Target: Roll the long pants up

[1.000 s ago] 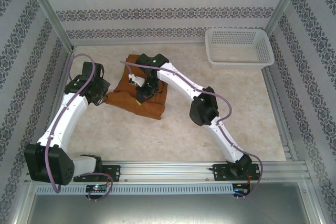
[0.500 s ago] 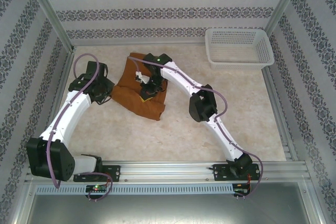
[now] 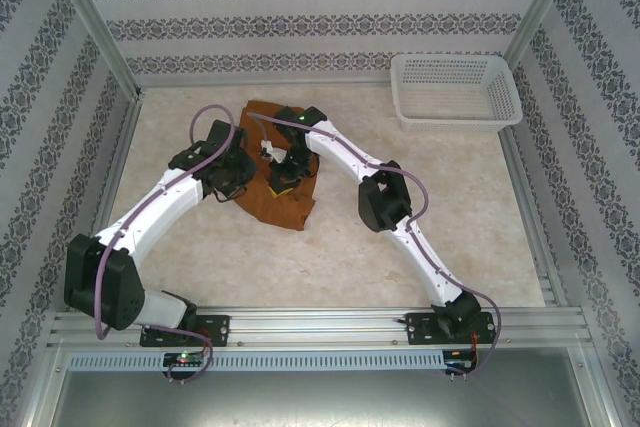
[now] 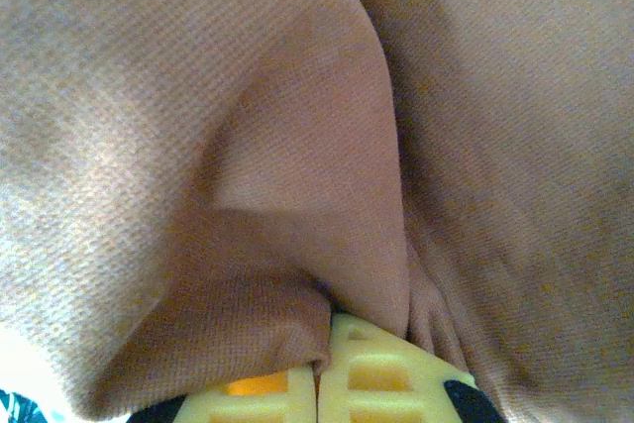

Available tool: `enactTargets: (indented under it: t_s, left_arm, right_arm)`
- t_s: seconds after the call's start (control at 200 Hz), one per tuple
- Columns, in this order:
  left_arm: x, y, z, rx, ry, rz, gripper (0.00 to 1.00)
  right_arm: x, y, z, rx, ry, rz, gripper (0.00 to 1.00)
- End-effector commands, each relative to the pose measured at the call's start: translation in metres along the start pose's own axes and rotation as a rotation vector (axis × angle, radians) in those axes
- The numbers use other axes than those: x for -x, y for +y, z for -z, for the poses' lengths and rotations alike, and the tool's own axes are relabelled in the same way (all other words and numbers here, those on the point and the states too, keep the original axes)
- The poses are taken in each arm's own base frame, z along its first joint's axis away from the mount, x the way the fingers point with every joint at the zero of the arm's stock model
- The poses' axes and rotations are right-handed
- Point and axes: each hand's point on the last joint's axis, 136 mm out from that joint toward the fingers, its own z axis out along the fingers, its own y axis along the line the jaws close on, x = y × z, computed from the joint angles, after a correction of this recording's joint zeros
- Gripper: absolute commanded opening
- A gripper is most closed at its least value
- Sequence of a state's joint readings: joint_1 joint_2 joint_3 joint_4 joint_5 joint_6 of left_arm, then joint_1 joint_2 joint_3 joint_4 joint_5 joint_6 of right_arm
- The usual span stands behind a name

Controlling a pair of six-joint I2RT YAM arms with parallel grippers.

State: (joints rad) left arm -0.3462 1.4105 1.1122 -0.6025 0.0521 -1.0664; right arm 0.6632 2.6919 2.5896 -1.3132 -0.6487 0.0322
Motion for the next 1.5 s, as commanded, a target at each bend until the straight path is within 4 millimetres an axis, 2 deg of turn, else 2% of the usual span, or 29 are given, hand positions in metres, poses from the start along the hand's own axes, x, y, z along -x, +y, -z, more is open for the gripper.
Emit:
enactTargets:
  t_s: [0.0,0.115,0.265,0.57,0.605,0.724,0.904,0.989,1.039,1.099,1.229,1.414,1.494]
  left_arm:
    - [-0.005,-0.003,-0.012,0.011,-0.007,0.015,0.00]
    - [0.003,0.019,-0.028,0.132,-0.052,0.009,0.00]
    - [0.018,0.037,-0.050,0.272,-0.113,-0.030,0.00]
    - [0.045,0.094,-0.084,0.486,-0.168,0.085,0.00]
    - [0.047,0.099,-0.086,0.503,-0.166,0.094,0.00]
    - [0.049,0.114,-0.089,0.536,-0.159,0.119,0.00]
    - [0.050,0.127,-0.091,0.554,-0.148,0.146,0.00]
    - [0.050,0.129,-0.093,0.555,-0.137,0.153,0.00]
    - [0.050,0.130,-0.094,0.558,-0.129,0.154,0.00]
    - [0.050,0.130,-0.095,0.559,-0.123,0.156,0.00]
    - [0.050,0.130,-0.095,0.553,-0.118,0.161,0.00]
    - [0.051,0.128,-0.095,0.541,-0.110,0.163,0.00]
    - [0.052,0.126,-0.094,0.534,-0.105,0.166,0.00]
  right_arm:
    - [-0.006,-0.022,-0.018,-0.046,0.039,-0.048,0.00]
    - [-0.006,-0.018,-0.012,-0.046,0.031,-0.043,0.00]
    - [-0.009,-0.016,-0.005,-0.058,0.027,-0.038,0.00]
    - [-0.015,-0.015,-0.001,-0.066,0.030,-0.038,0.00]
    - [-0.015,-0.015,0.001,-0.073,0.027,-0.031,0.04]
    - [-0.013,-0.017,0.019,-0.158,-0.010,0.001,0.42]
    - [-0.012,-0.020,0.060,-0.395,-0.113,0.076,0.56]
    - [-0.015,-0.010,0.077,-0.554,-0.156,0.166,0.59]
    - [-0.019,-0.001,0.081,-0.630,-0.166,0.221,0.60]
    - [-0.027,0.012,0.078,-0.722,-0.166,0.288,0.62]
    - [-0.044,0.040,0.054,-0.890,-0.145,0.454,0.66]
    - [-0.055,0.064,0.020,-1.067,-0.144,0.626,0.67]
    - [-0.058,0.066,0.004,-1.163,-0.116,0.710,0.70]
